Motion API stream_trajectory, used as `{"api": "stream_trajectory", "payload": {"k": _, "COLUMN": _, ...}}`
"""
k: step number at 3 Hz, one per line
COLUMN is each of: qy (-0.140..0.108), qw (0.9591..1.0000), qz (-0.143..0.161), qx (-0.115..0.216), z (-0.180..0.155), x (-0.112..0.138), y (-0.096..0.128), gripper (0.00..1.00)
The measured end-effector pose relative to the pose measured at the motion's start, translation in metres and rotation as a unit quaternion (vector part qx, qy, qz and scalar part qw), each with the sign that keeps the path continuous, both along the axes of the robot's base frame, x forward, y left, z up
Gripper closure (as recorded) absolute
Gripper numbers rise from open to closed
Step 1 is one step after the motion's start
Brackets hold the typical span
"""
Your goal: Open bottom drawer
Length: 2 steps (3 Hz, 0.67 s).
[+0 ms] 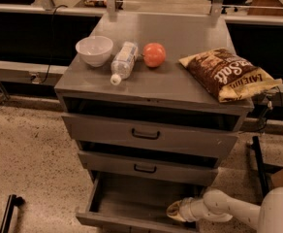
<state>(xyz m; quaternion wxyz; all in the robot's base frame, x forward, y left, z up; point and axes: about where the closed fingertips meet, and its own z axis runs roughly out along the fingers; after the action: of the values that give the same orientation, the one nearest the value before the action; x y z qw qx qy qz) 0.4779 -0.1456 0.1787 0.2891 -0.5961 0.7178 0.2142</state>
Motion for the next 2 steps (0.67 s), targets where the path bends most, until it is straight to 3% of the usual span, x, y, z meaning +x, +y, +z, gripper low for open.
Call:
{"api": "stream_trajectory", "payload": {"k": 1, "qy": 0.033, "qw": 0.9991, "qz": 0.005, "qx": 0.026, "z": -0.002, "x": -0.031, "y": 0.006, "gripper": 1.0}}
{"api": "stream_trajectory", "payload": {"k": 2, "qy": 0.061, "qw": 0.9977, "qz": 0.012, "qx": 0.026, "z": 0.0, "x": -0.06, "y": 0.014, "gripper": 1.0}}
